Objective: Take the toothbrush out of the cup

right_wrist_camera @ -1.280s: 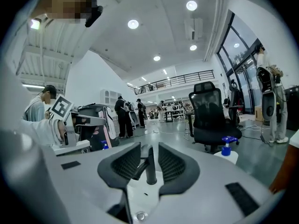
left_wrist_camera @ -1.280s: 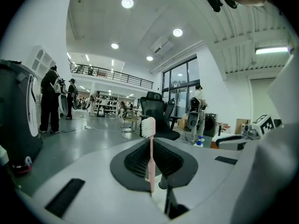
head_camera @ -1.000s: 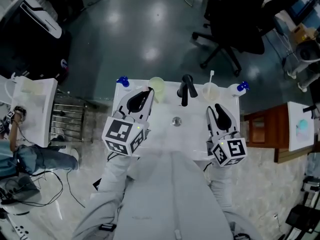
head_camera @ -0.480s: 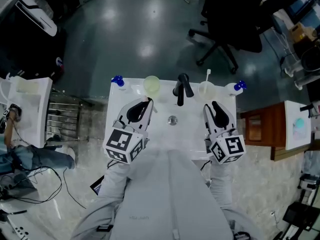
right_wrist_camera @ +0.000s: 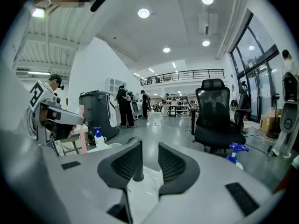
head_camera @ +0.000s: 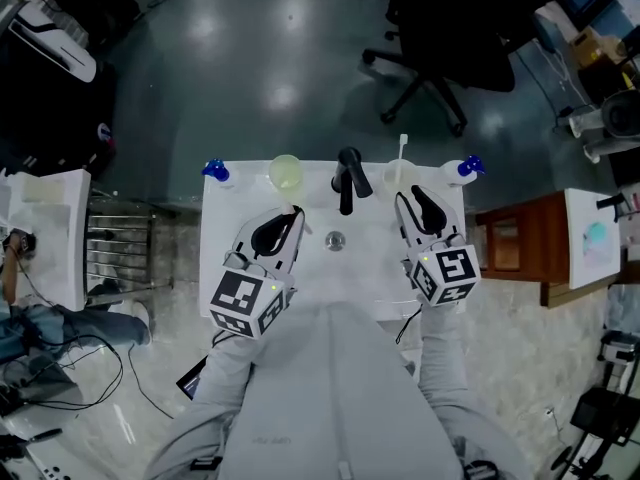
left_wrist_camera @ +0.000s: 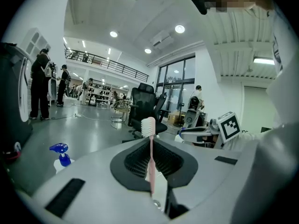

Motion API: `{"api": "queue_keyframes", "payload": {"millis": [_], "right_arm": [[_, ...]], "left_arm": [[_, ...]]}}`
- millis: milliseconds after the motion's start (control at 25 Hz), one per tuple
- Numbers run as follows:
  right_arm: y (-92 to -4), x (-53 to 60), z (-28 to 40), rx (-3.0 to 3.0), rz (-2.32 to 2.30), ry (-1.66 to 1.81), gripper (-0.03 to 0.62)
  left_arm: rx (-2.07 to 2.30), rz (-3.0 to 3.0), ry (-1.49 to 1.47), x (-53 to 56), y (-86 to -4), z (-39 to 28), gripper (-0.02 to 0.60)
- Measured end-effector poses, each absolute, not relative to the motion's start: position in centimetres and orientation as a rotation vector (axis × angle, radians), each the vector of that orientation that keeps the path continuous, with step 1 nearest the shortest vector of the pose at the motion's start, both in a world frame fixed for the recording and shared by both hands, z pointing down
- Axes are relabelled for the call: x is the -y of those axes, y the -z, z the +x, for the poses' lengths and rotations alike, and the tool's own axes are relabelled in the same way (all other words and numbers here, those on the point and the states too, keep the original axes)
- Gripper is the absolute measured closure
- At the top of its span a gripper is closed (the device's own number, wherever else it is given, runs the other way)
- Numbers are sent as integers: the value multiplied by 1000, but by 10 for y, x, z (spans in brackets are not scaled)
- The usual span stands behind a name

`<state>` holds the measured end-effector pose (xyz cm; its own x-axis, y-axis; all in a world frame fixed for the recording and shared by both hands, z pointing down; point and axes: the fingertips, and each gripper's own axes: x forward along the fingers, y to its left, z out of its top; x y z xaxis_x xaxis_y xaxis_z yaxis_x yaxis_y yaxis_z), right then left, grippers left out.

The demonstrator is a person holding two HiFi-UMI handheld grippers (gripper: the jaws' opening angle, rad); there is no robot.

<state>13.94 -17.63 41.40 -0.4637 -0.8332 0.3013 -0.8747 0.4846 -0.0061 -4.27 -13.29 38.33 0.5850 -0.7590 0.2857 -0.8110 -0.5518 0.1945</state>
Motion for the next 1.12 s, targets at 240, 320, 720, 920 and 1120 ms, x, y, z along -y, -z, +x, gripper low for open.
{"api": "queue_keyframes", "payload": {"millis": [240,320,720,920,1120], "right_arm": [[-436,203,149,2407,1447,-246,488],[-444,213,152,2385,1438,-247,488],[-485,264,160,2235,1360,-277,453],[-504,278,160,2157,1321,-299,447],[-518,288,163,2101,1307,-333,445]], "left_arm": [[1256,2507,-261,132,-388,-34,546],[1251,2503,-262,131,-389,-33,546],[1275,2458,-260,133,-395,-41,546],[1293,2438,-257,135,-397,-48,546],[1298,2433,-252,136,-398,-49,546]]}}
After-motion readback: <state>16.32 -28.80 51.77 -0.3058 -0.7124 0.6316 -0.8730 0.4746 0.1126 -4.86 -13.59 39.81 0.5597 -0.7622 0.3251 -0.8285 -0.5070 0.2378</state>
